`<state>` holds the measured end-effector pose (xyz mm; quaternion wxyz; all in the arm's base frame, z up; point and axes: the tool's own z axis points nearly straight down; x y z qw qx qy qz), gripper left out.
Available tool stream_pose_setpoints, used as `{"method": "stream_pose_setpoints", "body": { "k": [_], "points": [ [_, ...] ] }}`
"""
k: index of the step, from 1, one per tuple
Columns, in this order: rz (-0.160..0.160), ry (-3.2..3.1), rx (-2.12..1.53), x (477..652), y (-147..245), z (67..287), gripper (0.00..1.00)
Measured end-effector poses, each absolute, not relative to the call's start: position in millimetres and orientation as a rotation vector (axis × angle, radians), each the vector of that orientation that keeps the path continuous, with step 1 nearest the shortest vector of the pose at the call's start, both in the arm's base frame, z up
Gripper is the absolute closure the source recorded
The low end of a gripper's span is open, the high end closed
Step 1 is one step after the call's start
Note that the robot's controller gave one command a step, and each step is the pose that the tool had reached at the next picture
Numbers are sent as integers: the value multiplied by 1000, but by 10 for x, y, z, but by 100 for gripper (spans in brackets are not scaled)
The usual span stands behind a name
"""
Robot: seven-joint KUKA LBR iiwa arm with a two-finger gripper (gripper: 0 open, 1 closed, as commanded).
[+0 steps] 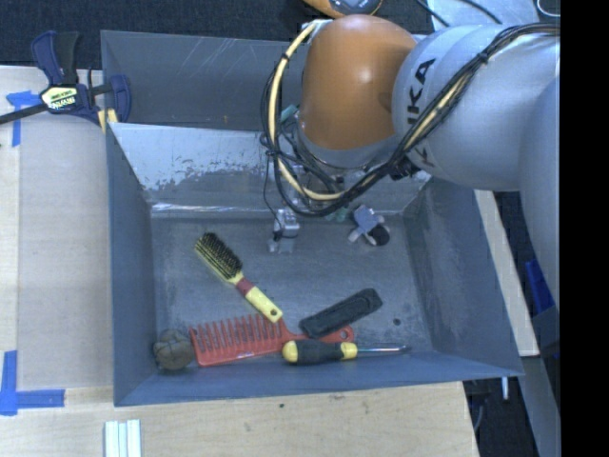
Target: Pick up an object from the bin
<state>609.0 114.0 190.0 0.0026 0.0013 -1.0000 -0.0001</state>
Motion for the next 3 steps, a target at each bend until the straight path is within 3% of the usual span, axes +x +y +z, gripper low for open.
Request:
{"method": "stream_pose_setpoints", "body": {
  "k": [1,2,3],
  "points": [
    [-1,-3145,-1,6106,1132,1954,0],
    [-3,-3139,-159,5965,1525,933,0],
    [-2,-3132,-292,5490,1500,767,100]
  ]
}}
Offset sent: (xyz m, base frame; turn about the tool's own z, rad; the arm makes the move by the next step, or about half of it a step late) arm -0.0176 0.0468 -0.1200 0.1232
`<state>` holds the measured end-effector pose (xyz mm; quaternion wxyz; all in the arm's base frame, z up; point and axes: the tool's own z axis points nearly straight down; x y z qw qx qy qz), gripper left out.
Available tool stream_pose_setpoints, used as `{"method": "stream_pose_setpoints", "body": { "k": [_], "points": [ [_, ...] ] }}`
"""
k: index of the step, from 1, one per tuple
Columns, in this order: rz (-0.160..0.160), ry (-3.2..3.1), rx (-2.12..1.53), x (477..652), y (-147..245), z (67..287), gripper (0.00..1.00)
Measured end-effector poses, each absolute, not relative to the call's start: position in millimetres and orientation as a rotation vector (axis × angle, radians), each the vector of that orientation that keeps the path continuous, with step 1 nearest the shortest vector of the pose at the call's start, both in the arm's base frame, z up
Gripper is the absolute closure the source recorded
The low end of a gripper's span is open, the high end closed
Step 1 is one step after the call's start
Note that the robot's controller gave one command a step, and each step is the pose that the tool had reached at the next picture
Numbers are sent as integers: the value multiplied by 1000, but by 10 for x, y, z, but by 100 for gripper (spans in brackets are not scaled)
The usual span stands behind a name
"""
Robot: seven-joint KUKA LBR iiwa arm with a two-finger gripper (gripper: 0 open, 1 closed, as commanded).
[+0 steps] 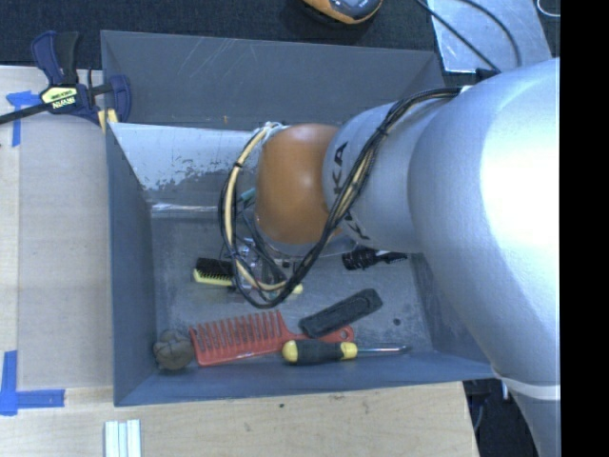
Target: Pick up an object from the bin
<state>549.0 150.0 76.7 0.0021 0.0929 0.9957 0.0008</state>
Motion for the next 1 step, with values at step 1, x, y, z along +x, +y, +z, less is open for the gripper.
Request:
{"method": "stream_pose_setpoints", "body": {
  "k": [1],
  "points": [
    [2,3124,292,5490,1499,767,100]
  ]
}}
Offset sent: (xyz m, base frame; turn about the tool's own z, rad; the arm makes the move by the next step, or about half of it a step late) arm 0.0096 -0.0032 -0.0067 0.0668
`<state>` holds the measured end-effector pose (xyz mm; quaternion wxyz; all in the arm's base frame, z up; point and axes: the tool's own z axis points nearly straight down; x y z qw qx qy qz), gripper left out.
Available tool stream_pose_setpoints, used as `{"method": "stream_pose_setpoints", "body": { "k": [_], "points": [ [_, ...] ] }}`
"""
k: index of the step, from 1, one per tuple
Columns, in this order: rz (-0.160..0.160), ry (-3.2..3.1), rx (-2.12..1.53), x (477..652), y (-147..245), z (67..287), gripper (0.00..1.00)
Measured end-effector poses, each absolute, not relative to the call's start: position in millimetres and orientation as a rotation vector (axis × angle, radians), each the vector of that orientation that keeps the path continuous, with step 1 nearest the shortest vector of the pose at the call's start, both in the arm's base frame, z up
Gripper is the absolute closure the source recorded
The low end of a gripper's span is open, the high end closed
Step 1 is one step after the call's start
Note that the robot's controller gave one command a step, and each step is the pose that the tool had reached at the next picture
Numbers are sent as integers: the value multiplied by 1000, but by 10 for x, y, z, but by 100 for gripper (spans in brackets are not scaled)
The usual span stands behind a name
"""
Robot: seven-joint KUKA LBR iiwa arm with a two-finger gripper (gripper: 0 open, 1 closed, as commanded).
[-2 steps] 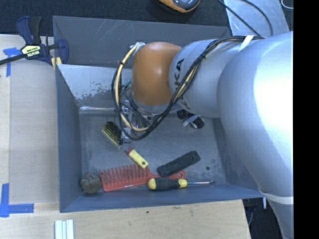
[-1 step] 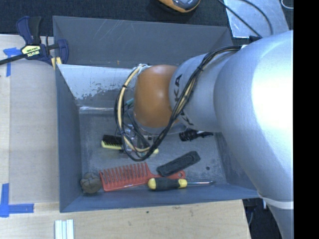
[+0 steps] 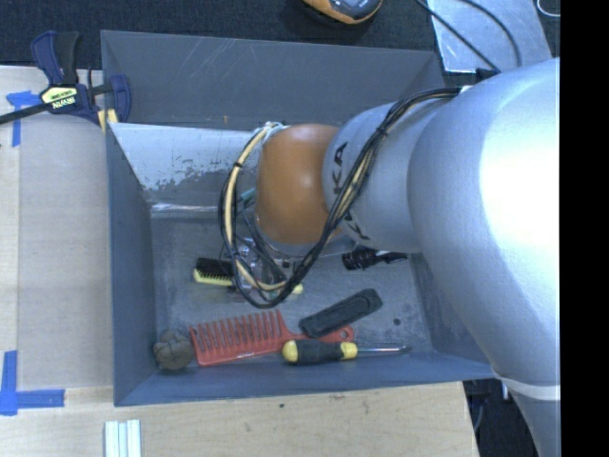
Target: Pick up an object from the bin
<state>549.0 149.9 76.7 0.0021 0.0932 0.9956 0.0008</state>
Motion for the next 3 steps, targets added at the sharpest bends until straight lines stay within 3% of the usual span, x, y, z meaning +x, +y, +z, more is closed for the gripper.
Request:
{"method": "stream_pose_setpoints", "body": {
  "k": [1,3],
  "points": [
    [6,3107,394,5595,1465,702,100],
    [6,3107,398,5595,1463,702,100]
  ]
}}
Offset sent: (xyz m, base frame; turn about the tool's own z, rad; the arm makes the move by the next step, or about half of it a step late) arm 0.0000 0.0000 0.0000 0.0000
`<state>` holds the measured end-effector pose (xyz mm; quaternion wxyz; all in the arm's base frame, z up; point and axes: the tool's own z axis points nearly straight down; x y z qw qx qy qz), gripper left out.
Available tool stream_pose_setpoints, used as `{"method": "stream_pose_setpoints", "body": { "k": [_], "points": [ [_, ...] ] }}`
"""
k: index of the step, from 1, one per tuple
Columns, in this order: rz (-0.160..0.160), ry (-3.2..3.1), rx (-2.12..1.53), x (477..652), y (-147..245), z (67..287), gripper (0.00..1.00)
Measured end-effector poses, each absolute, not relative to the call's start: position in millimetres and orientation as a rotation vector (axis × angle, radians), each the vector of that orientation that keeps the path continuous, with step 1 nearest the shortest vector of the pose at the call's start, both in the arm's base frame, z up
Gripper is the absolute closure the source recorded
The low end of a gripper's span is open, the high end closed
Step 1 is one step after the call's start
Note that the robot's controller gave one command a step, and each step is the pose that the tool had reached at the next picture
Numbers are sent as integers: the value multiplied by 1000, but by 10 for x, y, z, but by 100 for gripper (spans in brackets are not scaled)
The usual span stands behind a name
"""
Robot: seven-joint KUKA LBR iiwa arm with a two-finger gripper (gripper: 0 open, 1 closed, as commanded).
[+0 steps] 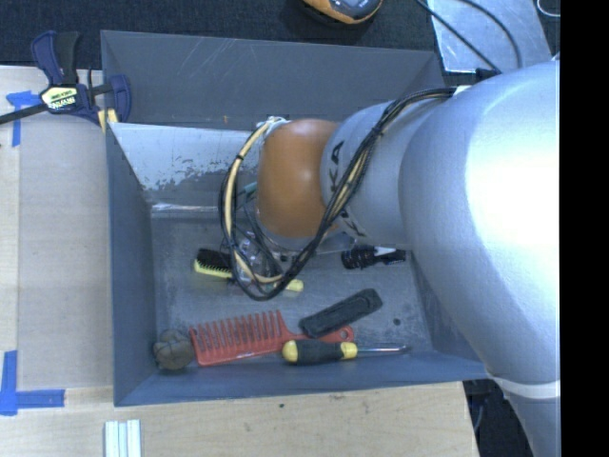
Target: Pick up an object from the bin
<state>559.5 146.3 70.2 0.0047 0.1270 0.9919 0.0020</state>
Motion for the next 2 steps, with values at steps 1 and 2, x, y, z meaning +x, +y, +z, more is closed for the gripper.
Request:
{"method": "stream_pose_setpoints", "body": {
  "k": [1,2],
  "points": [
    [6,3107,399,5595,1463,702,100],
    [6,3106,399,5596,1462,703,100]
  ]
}}
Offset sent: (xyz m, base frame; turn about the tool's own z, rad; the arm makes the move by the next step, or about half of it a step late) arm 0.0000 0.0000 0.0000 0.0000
